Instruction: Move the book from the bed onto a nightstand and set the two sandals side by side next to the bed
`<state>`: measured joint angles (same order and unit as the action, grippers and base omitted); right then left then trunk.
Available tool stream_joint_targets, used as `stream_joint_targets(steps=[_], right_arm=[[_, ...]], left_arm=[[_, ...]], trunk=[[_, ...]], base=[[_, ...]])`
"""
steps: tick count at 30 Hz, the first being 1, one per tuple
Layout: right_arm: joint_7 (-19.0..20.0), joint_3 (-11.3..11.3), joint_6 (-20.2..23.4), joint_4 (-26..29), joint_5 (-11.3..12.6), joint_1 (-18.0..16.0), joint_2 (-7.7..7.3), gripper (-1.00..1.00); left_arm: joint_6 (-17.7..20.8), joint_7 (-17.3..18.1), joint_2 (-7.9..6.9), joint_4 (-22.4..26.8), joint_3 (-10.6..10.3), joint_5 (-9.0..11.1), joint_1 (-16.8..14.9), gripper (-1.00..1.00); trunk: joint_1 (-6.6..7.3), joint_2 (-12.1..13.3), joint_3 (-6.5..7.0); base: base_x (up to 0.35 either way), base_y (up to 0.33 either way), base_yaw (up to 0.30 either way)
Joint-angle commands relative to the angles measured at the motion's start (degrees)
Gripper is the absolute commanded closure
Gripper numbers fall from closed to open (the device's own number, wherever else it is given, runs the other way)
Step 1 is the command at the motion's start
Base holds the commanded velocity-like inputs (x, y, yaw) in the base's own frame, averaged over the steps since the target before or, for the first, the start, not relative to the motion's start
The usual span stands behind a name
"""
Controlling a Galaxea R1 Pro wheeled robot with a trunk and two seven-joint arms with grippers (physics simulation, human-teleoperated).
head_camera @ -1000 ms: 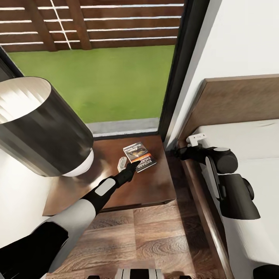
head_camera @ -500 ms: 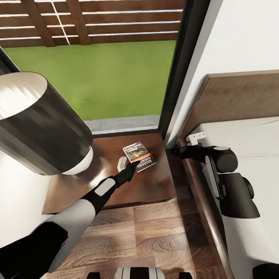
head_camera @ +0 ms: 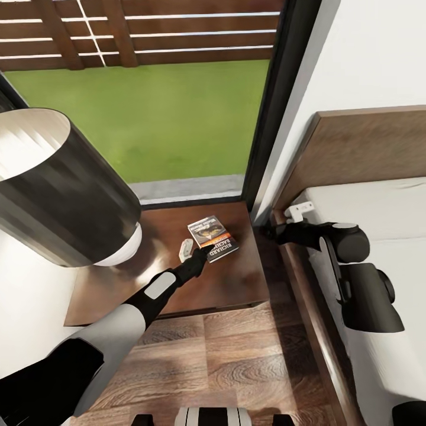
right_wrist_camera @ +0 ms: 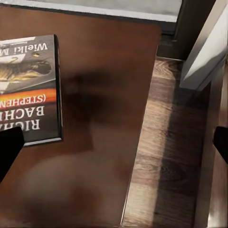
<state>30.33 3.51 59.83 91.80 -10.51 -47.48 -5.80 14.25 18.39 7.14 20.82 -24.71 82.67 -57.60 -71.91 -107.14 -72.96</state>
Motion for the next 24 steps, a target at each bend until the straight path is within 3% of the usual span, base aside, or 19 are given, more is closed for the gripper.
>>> stream_joint_targets(steps=[1, 5, 9, 24], right_arm=[[0.58, 0.05, 0.17, 0.06, -0.57, -0.04, -0.07, -1.00], [4.73, -0.31, 0.17, 0.05, -0.64, -0.52, -1.69, -1.00], [6.15, -0.69, 0.17, 0.05, -0.71, -0.80, -2.25, -1.00], [7.43, -2.51, 0.17, 0.05, -0.82, -1.23, -2.75, -1.00]], left_arm=[[0.15, 0.19, -0.01, -0.08, -0.26, 0.57, -0.06, 1.00], [0.14, 0.22, -0.02, -0.08, -0.26, 0.57, -0.06, 1.00], [0.12, 0.23, -0.02, -0.08, -0.26, 0.57, -0.06, 1.00], [0.13, 0.24, -0.02, -0.08, -0.26, 0.56, -0.06, 1.00]], trunk=[[0.00, -0.02, -0.03], [0.00, -0.02, -0.04], [0.00, -0.02, -0.05], [0.00, -0.02, -0.13]], base=[[0.000, 0.000, 0.000], [0.000, 0.000, 0.000], [0.000, 0.000, 0.000], [0.000, 0.000, 0.000]])
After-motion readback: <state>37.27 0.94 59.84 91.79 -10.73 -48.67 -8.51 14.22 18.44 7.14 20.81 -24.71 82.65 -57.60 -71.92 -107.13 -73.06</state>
